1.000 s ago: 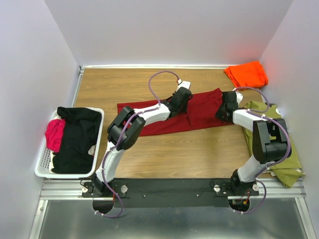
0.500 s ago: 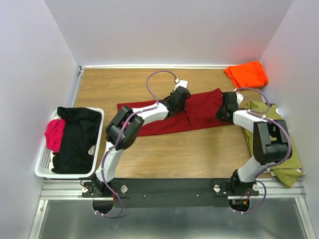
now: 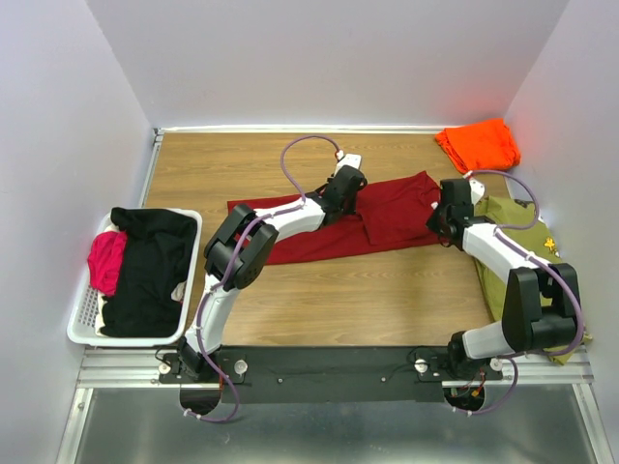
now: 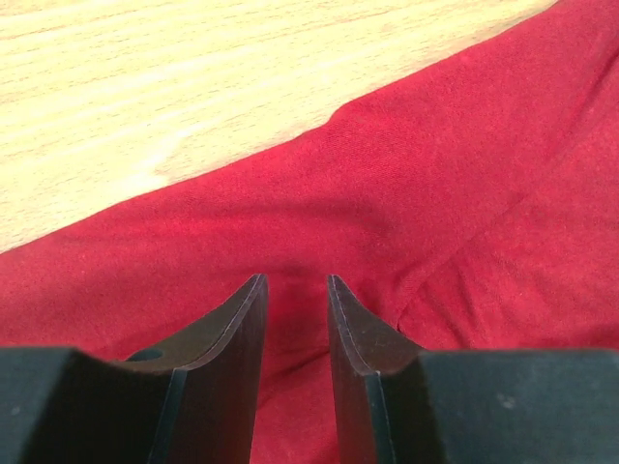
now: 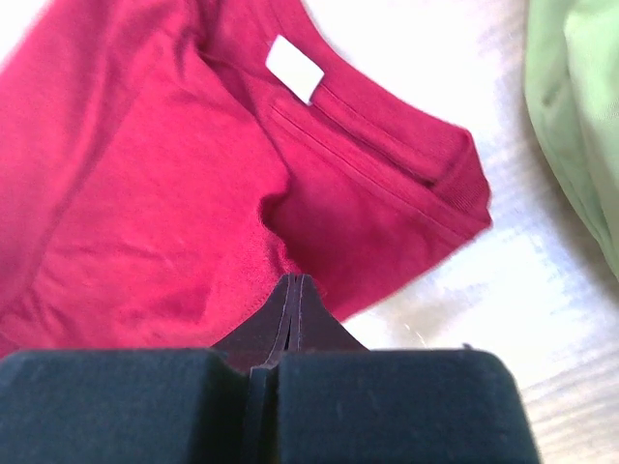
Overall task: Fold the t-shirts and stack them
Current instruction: Rotate the tshirt 90 degrees
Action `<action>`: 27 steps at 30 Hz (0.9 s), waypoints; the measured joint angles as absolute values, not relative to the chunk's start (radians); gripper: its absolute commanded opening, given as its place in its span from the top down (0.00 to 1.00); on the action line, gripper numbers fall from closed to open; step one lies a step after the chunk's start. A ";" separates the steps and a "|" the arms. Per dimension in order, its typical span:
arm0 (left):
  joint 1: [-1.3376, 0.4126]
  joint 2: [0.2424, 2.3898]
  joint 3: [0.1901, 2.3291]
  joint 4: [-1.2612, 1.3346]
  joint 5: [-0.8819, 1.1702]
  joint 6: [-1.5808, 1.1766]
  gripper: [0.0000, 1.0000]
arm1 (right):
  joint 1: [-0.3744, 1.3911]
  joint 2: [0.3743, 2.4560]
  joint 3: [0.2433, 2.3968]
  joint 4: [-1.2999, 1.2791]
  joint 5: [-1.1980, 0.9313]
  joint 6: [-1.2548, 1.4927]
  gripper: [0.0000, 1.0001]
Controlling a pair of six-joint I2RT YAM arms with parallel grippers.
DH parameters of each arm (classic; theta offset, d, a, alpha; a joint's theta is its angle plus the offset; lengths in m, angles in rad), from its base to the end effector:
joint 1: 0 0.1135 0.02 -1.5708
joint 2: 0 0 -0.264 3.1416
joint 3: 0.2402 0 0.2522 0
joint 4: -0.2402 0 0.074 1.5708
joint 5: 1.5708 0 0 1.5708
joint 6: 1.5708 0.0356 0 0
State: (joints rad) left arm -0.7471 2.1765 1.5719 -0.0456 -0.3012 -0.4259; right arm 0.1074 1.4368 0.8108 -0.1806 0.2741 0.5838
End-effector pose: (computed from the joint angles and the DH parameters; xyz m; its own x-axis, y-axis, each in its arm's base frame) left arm 0.3681 -0.3265 0.1753 -0.6010 0.0188 -0.7991 0.2497 0.9541 -0.1653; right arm 0.2927 0.0219 0.2021 -0.5531 0.4741 -0.6851 0.4649 0.8580 0.2184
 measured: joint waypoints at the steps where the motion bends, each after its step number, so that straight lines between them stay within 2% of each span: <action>1: -0.747 2.177 1.572 -0.046 -0.301 -0.426 0.60 | 0.107 1.436 0.808 -0.191 0.277 0.584 0.99; 15: -0.733 2.169 1.571 -0.047 -0.322 -0.410 0.60 | 0.107 1.433 0.715 -0.298 0.310 0.656 0.99; 21: -0.723 2.120 1.540 -0.053 -0.357 -0.408 0.60 | 0.107 1.431 0.715 -0.310 0.319 0.673 0.62; 27: -0.713 2.025 1.447 -0.094 -0.422 -0.423 0.60 | 0.107 1.375 0.725 -0.341 0.327 0.672 0.56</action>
